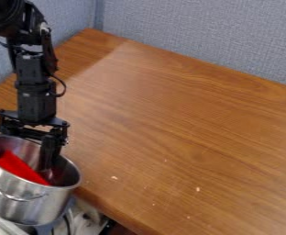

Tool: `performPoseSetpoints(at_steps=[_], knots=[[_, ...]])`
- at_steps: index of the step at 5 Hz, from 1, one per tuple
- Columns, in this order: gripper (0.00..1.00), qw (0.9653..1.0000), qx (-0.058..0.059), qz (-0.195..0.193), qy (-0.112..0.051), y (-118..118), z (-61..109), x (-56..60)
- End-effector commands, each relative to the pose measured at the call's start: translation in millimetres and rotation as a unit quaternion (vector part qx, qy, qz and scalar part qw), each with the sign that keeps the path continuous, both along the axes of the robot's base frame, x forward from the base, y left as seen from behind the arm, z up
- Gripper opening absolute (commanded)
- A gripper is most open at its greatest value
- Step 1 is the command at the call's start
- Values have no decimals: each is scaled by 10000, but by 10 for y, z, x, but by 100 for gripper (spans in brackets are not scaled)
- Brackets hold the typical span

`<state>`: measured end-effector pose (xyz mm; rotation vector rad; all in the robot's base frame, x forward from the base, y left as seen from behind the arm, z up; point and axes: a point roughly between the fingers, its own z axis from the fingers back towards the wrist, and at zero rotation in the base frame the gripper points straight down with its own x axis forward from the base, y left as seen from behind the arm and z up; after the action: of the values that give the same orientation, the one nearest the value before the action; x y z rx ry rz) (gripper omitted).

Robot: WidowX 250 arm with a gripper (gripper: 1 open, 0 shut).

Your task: Move the red object from the metal pot to the table

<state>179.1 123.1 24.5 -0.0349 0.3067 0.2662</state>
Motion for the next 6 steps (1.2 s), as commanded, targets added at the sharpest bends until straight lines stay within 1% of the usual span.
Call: performPoseSetpoints(at_steps=[1, 2, 3, 4, 5, 6], knots=[[0, 9926, 316, 128, -1165, -74, 254, 557], [0, 9920, 290, 124, -1220, -61, 191, 606], [100, 9927, 389, 93, -1135, -27, 152, 616], [0, 9928, 358, -105, -1141, -27, 103, 632], [0, 9923, 344, -317, -1146, -27, 88, 640], [0, 9916, 463, -272, -1173, -114, 217, 636]])
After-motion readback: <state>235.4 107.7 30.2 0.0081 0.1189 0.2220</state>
